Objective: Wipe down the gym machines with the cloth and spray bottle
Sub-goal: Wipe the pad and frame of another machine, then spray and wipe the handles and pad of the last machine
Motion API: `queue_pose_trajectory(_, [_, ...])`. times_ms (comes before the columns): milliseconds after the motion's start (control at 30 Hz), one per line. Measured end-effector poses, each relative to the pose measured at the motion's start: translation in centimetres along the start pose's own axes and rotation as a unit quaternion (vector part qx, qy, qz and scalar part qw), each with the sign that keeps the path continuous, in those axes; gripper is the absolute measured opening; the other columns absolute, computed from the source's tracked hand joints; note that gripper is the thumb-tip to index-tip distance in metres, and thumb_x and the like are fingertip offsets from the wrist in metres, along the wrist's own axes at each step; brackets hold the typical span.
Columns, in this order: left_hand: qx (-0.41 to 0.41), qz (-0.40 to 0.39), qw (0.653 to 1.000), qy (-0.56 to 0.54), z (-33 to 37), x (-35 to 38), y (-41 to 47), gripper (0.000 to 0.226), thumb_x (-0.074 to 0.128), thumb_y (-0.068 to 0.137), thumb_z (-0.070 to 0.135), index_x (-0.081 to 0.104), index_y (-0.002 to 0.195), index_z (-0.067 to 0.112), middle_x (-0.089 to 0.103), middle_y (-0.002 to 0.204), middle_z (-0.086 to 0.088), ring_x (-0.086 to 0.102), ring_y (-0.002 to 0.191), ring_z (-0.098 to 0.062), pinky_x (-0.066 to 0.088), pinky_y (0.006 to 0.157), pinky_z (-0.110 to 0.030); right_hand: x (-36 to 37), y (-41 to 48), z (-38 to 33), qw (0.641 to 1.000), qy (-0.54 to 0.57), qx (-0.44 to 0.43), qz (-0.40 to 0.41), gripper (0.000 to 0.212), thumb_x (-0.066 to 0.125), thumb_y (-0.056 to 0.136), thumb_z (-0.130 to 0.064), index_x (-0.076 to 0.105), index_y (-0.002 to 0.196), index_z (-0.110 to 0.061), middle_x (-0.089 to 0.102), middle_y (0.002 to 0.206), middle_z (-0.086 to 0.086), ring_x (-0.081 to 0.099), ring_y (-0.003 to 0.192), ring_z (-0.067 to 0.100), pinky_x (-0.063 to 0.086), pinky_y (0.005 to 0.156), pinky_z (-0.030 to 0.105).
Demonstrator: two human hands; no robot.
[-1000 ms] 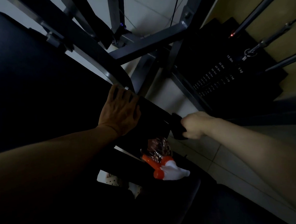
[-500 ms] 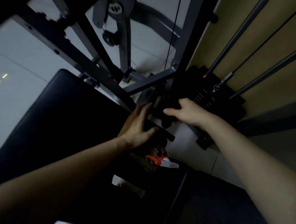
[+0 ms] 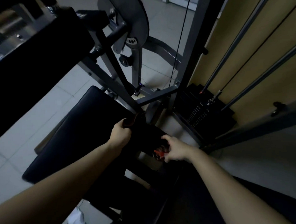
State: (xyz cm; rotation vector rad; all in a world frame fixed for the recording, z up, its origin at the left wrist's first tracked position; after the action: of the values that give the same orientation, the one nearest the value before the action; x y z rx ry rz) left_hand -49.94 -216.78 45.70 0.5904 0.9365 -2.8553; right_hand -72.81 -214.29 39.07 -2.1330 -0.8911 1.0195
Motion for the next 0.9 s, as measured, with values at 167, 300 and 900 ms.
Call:
queue_pose_trajectory(167, [-0.092,-0.03,0.995,-0.016,-2.1,-2.1,-3.3,0.043,0.049,0.082,-0.009,0.068,0.111,0.017,0.066,0.07,-0.004,0.058,0.051,-0.013,0.045,0.045,-0.02,3.8,0.9,3.1,0.987,-0.128,0.036,0.091,0.045,0.069,0.084,-0.018,0.042,0.119,-0.027,0.045,0.124,0.003,0.058,0.098,0.028,0.054,0.082,0.038])
queue_pose_trajectory(300, [-0.121,-0.036,0.991,-0.054,-3.3,-4.0,-5.6,0.038,0.066,0.078,0.005,0.067,0.114,0.017,0.07,0.073,-0.003,0.065,0.057,-0.011,0.052,0.052,-0.023,3.5,-0.3,2.0,0.971,-0.152,0.03,0.18,0.011,0.055,0.095,-0.022,0.046,0.098,-0.026,0.053,0.105,0.0,0.05,0.082,0.021,0.042,0.07,0.03])
queue_pose_trajectory(900, [0.023,-0.128,0.969,0.21,-1.8,-15.3,-13.4,0.021,0.067,0.095,0.033,0.076,0.101,0.016,0.073,0.102,-0.002,0.067,0.09,-0.014,0.052,0.08,-0.026,1.0,-12.1,-18.5,0.97,-0.071,-0.008,0.234,0.025,0.072,0.081,-0.038,0.069,0.073,-0.014,0.071,0.07,0.0,0.069,0.069,0.017,0.056,0.067,0.036])
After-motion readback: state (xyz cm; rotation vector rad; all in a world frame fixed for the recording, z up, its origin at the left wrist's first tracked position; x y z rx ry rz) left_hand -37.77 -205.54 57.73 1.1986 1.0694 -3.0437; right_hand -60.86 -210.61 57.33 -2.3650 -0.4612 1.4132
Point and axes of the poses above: each hand's wrist, its own y-axis towards the middle knuckle, its own x-axis out of the palm, z = x × y, the point moved 6 cm from there along y, towards the middle knuckle
